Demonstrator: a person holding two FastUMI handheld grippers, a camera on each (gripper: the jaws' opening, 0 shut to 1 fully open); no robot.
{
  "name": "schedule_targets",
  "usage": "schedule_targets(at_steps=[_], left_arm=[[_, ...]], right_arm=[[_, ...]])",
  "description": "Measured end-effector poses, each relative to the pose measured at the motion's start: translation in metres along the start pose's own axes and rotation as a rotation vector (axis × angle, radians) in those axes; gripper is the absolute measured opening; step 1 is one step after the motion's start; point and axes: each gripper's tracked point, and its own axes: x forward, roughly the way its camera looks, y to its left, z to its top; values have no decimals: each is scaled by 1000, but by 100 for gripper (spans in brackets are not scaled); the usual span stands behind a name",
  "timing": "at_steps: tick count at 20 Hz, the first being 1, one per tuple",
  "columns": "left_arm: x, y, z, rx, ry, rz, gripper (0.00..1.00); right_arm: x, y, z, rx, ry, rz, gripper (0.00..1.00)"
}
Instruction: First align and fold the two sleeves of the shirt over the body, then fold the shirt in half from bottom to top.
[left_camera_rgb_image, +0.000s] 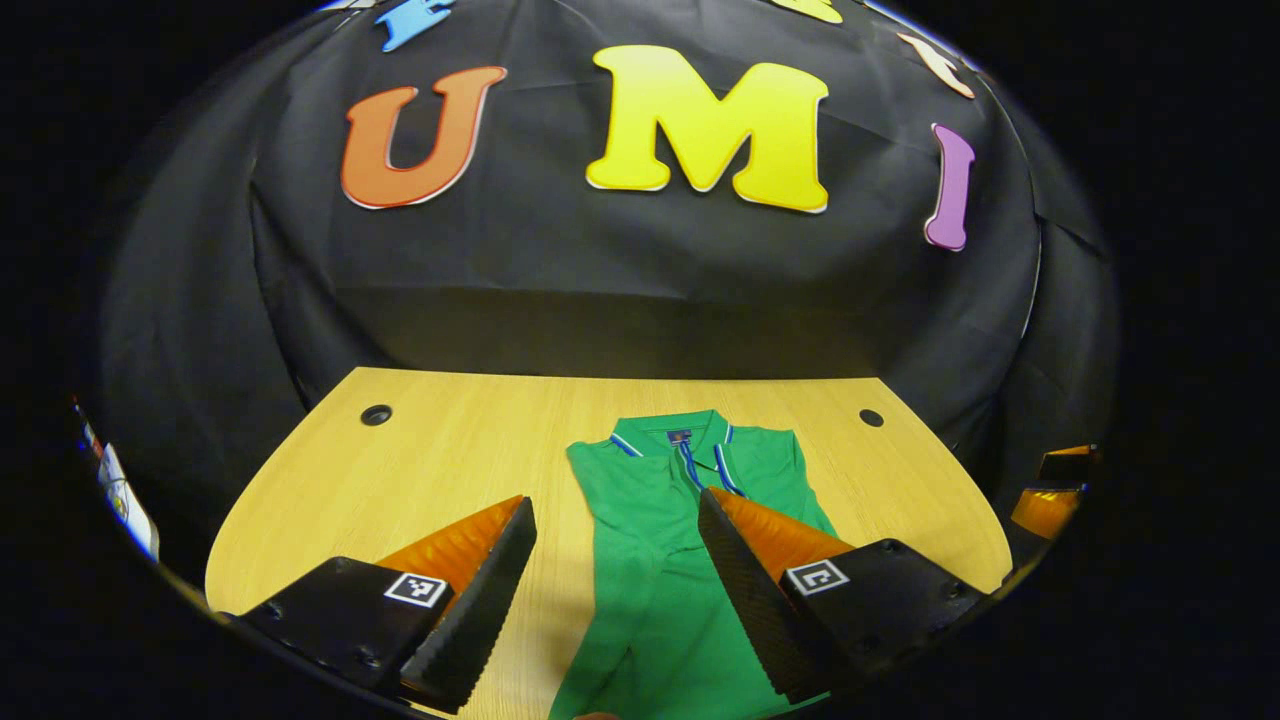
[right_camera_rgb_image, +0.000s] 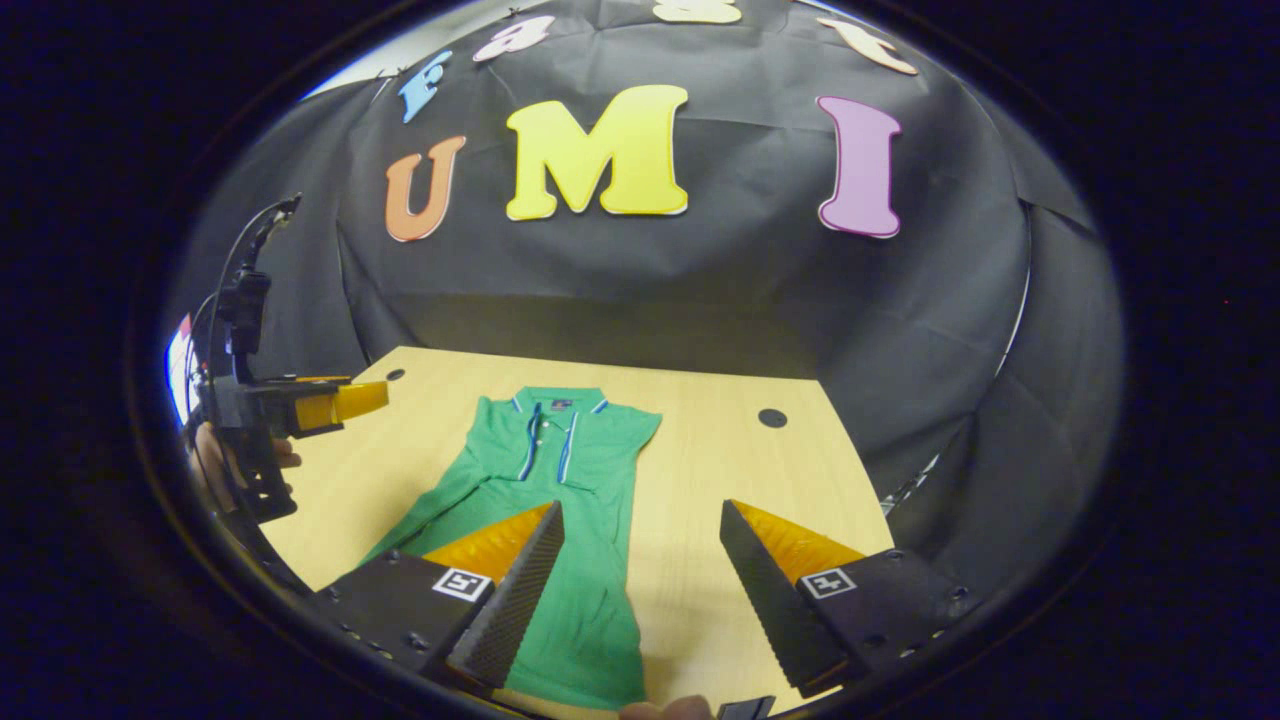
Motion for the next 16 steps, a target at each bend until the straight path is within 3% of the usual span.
schedule_targets(at_steps=[3, 9, 16], left_arm=[[-30, 14, -24, 24, 28, 5, 100], [-64, 31, -88, 65, 165, -35, 100], [-91, 28, -174, 102, 396, -138, 100]], right_arm=[[-9, 0, -20, -25, 38, 18, 96], [-23, -4, -90, 2, 225, 60, 96], [-35, -21, -167, -13, 429, 45, 93]])
